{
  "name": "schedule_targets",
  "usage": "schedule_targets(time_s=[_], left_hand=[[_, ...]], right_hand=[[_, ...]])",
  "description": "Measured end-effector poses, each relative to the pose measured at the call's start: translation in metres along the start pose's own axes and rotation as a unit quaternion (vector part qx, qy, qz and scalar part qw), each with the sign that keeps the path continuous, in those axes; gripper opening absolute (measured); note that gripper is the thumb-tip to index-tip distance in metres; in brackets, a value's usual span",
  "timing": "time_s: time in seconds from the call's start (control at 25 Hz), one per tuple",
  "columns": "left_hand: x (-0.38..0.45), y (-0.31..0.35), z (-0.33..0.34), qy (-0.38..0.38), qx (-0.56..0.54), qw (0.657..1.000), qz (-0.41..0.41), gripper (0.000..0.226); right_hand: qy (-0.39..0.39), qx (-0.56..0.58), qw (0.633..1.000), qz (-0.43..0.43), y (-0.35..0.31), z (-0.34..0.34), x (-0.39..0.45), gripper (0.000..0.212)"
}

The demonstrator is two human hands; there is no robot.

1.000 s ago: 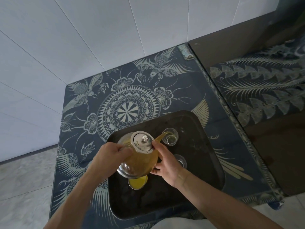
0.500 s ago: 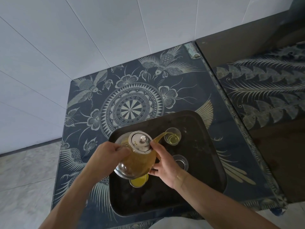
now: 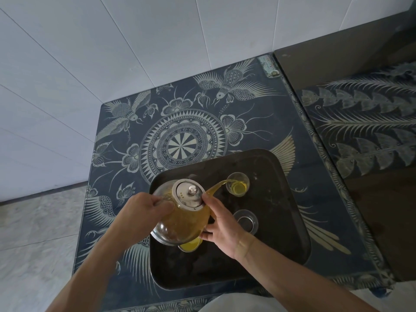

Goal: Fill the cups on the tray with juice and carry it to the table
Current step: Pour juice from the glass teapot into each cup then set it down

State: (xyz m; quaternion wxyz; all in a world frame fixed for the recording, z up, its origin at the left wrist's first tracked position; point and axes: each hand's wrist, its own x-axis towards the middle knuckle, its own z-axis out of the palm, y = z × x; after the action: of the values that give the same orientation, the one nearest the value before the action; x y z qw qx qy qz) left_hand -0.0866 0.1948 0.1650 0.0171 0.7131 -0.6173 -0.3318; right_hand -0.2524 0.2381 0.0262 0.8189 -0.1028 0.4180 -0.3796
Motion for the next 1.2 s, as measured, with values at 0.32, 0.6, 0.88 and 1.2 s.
schedule_targets(time_s=[0.32, 0.6, 0.88, 1.2], left_hand=[[-0.003, 0.003, -0.002, -0.003, 0.017, 1.000, 0.012, 0.041], [-0.006, 0.005, -0.005, -0.005, 0.033, 0.999, 0.012, 0.041], [-0.008, 0.008, -0.009, -0.009, 0.042, 0.999, 0.006, 0.041], [-0.007, 0.011, -0.010, -0.018, 0.046, 0.999, 0.009, 0.038]], right_hand=[[-0.008, 0.005, 1.000, 0.001, 0.001, 0.002, -0.002, 0.074], [-0.011, 0.007, 1.000, 0.001, 0.003, 0.004, -0.001, 0.074], [-0.014, 0.008, 1.000, 0.000, 0.002, 0.006, -0.003, 0.070], [-0.012, 0.004, 1.000, -0.001, 0.001, 0.006, -0.002, 0.082]])
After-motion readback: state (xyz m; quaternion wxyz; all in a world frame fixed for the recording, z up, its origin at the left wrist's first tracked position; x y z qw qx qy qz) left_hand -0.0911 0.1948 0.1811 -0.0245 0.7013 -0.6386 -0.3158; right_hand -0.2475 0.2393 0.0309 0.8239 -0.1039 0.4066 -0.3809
